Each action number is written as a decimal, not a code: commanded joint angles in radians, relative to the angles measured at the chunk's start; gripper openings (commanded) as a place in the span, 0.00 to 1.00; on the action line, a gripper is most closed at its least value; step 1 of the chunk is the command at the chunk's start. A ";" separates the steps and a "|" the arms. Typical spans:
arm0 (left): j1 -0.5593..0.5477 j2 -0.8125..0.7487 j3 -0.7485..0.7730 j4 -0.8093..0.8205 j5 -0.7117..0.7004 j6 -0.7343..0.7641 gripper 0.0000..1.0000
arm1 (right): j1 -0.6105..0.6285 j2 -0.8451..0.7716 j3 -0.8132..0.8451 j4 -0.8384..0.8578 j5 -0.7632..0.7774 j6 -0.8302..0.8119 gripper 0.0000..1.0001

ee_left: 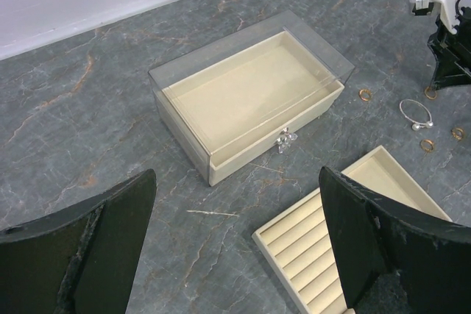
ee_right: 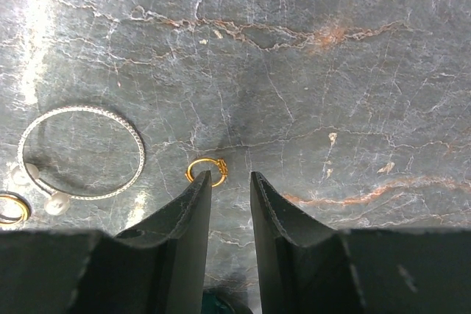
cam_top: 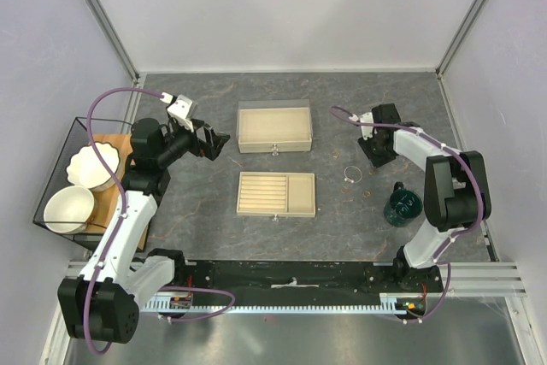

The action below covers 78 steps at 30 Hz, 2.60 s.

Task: Organize the mixed jewelry

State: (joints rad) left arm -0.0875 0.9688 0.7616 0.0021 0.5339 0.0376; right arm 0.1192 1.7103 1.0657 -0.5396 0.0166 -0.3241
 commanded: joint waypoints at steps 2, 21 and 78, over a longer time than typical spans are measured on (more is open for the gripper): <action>-0.008 -0.013 -0.007 0.030 0.008 0.031 0.99 | 0.004 0.017 0.037 0.017 -0.015 -0.043 0.35; -0.008 -0.016 -0.011 0.032 0.006 0.036 0.99 | 0.004 0.055 0.031 0.038 -0.041 -0.078 0.26; -0.521 0.533 0.449 0.134 -0.144 -0.481 0.57 | 0.412 -0.284 0.280 0.201 -0.216 0.359 0.00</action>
State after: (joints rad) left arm -0.6044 1.4841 1.1656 0.1059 0.3950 -0.4114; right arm 0.5224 1.4715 1.3548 -0.3748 -0.1730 0.0048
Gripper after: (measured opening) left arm 0.597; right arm 0.010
